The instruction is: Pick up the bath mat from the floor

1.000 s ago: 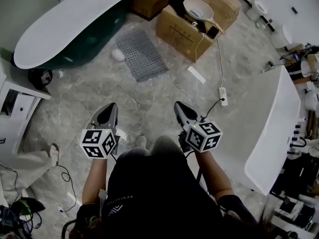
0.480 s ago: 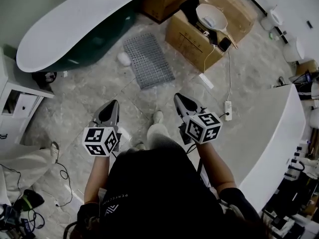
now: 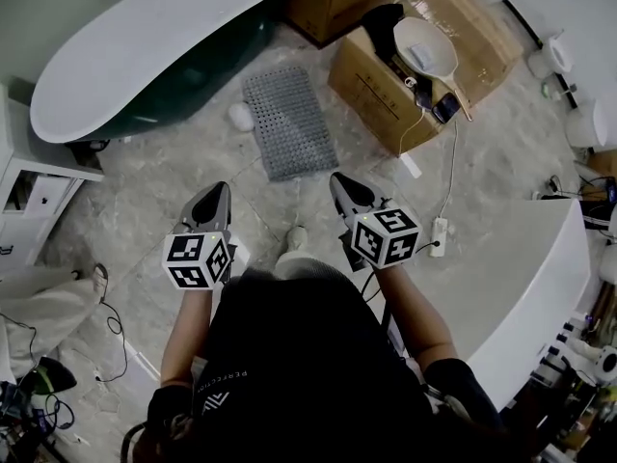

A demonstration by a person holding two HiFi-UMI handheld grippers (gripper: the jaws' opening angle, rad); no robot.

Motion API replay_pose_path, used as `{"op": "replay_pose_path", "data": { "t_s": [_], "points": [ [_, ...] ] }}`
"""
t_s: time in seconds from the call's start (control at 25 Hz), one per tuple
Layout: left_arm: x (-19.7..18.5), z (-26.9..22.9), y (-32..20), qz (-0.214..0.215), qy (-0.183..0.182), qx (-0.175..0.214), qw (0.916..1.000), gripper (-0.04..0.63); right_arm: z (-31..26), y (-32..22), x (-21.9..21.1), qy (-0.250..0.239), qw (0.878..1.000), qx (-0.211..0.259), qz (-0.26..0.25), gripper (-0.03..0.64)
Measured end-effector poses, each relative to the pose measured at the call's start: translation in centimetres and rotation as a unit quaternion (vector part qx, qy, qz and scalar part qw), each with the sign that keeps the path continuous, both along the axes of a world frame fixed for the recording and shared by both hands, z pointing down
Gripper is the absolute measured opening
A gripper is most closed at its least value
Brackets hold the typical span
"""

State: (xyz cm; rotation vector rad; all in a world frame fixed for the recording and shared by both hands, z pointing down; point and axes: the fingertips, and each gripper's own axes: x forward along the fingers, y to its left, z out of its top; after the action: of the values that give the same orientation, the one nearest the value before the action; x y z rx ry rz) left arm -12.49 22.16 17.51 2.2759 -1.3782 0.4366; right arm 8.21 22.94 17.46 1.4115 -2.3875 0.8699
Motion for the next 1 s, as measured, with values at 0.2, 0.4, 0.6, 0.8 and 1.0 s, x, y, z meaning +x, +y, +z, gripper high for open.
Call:
{"op": "replay_pose_path", "data": {
  "t_s": [0.2,0.4,0.6,0.8,1.0],
  "points": [
    [1.4,1.0,-2.0,-0.018,0.013,-0.026,0.9994,0.008,1.4,-2.7,1.8,0.000,1.000,-0.013,-0.003,0.000],
    [1.0,2.0,-3.7,-0.030,0.006,-0.041,0.9987,0.008,2.7,-4.5,2.4,-0.005,1.000,-0.024,0.004,0.000],
    [0.8,3.4,-6.1,-0.022,-0.019,-0.046,0.9985,0.012,3.9,-6.6,2.2,-0.002,0.999,-0.039,0.012,0.000],
    [0.7,5.3,-9.1,-0.012,-0.002,-0.066,0.9977,0.067,4.5,-9.2,1.5,0.015,0.999,-0.048,0.013,0.000],
    [0.6,6.8,-12.6,0.001,0.008,-0.082,0.9966,0.078,5.4,-12.0,0.7,0.029,0.997,-0.065,0.019,0.000]
  ]
}}
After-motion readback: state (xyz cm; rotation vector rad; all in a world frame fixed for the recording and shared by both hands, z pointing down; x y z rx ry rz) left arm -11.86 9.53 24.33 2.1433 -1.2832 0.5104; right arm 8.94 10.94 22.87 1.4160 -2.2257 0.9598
